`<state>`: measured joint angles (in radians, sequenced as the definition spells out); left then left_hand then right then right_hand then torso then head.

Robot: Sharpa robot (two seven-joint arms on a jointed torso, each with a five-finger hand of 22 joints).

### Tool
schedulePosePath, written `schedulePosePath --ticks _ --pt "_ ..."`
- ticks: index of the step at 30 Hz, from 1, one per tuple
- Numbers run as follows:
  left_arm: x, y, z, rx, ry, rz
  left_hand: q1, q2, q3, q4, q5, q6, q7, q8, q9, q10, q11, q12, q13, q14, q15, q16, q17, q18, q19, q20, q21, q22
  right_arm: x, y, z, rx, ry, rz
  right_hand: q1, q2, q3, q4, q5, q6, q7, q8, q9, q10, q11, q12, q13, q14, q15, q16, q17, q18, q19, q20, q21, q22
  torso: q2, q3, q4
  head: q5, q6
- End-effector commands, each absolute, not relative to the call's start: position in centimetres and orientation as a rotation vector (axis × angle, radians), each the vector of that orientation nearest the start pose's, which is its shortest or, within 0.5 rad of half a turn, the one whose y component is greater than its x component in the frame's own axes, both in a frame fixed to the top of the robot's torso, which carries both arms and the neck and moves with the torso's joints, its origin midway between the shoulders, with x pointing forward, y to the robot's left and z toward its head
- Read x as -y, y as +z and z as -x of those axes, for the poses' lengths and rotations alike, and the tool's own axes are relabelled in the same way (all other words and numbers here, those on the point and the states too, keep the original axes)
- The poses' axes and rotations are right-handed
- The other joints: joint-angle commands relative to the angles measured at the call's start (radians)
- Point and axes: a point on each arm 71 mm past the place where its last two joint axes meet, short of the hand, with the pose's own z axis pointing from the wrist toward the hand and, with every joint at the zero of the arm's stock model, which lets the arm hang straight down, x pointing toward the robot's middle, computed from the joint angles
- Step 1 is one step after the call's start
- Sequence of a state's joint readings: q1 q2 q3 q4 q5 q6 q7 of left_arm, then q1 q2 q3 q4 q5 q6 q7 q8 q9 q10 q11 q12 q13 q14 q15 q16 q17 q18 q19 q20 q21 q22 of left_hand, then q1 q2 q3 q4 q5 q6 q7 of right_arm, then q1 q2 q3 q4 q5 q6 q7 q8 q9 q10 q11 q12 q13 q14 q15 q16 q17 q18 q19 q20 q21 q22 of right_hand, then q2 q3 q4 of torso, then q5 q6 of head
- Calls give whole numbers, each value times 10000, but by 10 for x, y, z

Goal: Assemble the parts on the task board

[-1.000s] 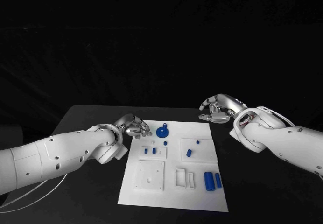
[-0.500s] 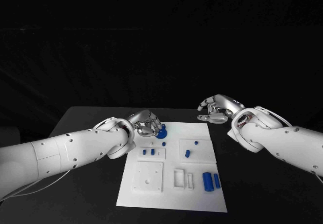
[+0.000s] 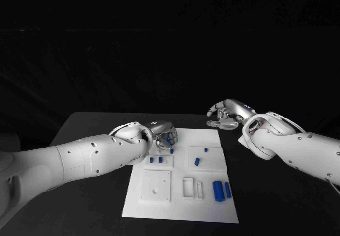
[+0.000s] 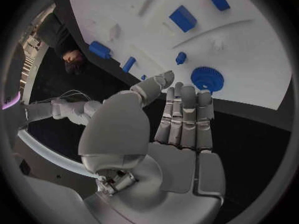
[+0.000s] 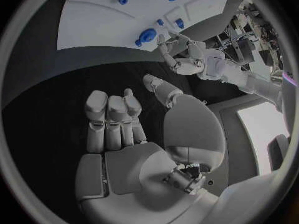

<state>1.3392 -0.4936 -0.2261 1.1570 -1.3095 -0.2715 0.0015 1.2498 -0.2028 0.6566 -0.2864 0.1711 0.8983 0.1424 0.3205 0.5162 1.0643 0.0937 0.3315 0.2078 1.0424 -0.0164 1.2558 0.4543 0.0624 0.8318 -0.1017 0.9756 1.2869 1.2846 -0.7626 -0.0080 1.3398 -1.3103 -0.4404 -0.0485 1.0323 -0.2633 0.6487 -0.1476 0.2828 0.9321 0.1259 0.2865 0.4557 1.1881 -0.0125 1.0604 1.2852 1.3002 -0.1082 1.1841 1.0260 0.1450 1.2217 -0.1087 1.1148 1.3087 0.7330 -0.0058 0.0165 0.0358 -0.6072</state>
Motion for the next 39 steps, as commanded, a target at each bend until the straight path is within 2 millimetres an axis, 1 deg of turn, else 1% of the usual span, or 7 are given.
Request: schedulePosePath --ticks 1,4,9,14,19,29,39 --pt "-116 -195 -546 -17129 -6350 -3714 -56 -24 -56 -17 -68 91 -3 -26 -25 87 -13 -83 -28 95 -30 66 16 316 115 -166 75 21 217 -132 -537 -14614 6646 -213 -16 45 -55 5 16 -155 24 -75 -30 -731 271 -110 -106 -28 126 -136 -47 1168 -117 7 -124 50 -17 0 32 -47 -20" --pt "-114 -197 -548 -17167 -6238 -3834 -51 -43 -59 -18 -79 93 -2 -38 -47 110 -21 -112 -60 155 -40 128 30 341 173 -177 118 44 216 -131 -537 -14594 6691 -235 -10 45 -53 12 -7 -194 32 -89 -37 -703 278 -303 -322 -30 135 -247 -98 1168 -141 43 -219 12 -24 -1 45 -71 -43" --pt "-113 -200 -552 -17273 -6223 -3916 -77 -94 -74 -15 -94 106 -3 -43 -66 77 -15 -171 -104 166 -35 153 27 354 198 -174 142 63 215 -130 -538 -14418 6992 -476 -20 9 -13 22 -58 -399 98 -182 -78 -784 343 -822 -858 -219 196 -701 -299 1168 -358 177 -612 -160 -1 -6 15 -36 -29" --pt "-110 -206 -551 -17358 -6345 -3935 -368 -269 -189 65 -164 39 -23 -100 -119 -65 41 -318 -203 169 17 187 16 366 235 -138 175 92 215 -128 -538 -14130 7223 -745 -3 -19 117 -48 -89 -701 209 -275 -101 -1203 481 -2141 -2136 -838 405 -1935 -905 1106 -1123 698 -1767 -704 4 -16 2 -35 -47" --pt "-108 -211 -550 -17485 -6409 -3943 -386 -253 -176 63 -240 42 -43 -106 -137 -66 39 -354 -238 193 15 230 18 400 267 -132 199 109 215 -128 -538 -14112 7321 -821 16 -55 21 -110 -152 -777 292 -250 -87 -1236 545 -2666 -2896 -967 425 -2471 -1186 1157 -1264 1020 -2321 -981 -11 -5 9 -50 -74" --pt "-108 -222 -548 -17795 -6370 -3928 -425 -212 -175 59 -298 94 -29 -92 -163 9 21 -374 -282 279 -3 367 46 455 354 -143 279 159 215 -127 -538 -13972 7359 -882 39 -66 -11 -133 -160 -789 306 -233 -86 -1280 562 -2763 -3141 -1003 444 -2628 -1250 1168 -1295 1119 -2485 -1029 -8 5 29 -78 -103" --pt "-114 -227 -550 -18132 -6092 -3870 -449 -89 -169 43 -296 246 -40 -34 -186 221 -44 -334 -314 378 -65 608 103 516 475 -184 413 243 215 -128 -539 -14012 7417 -918 47 -59 -12 -140 -165 -818 349 -185 -92 -1277 610 -3392 -4091 -1124 508 -3147 -1502 1168 -1548 1347 -2901 -1054 -17 12 28 -75 -134"
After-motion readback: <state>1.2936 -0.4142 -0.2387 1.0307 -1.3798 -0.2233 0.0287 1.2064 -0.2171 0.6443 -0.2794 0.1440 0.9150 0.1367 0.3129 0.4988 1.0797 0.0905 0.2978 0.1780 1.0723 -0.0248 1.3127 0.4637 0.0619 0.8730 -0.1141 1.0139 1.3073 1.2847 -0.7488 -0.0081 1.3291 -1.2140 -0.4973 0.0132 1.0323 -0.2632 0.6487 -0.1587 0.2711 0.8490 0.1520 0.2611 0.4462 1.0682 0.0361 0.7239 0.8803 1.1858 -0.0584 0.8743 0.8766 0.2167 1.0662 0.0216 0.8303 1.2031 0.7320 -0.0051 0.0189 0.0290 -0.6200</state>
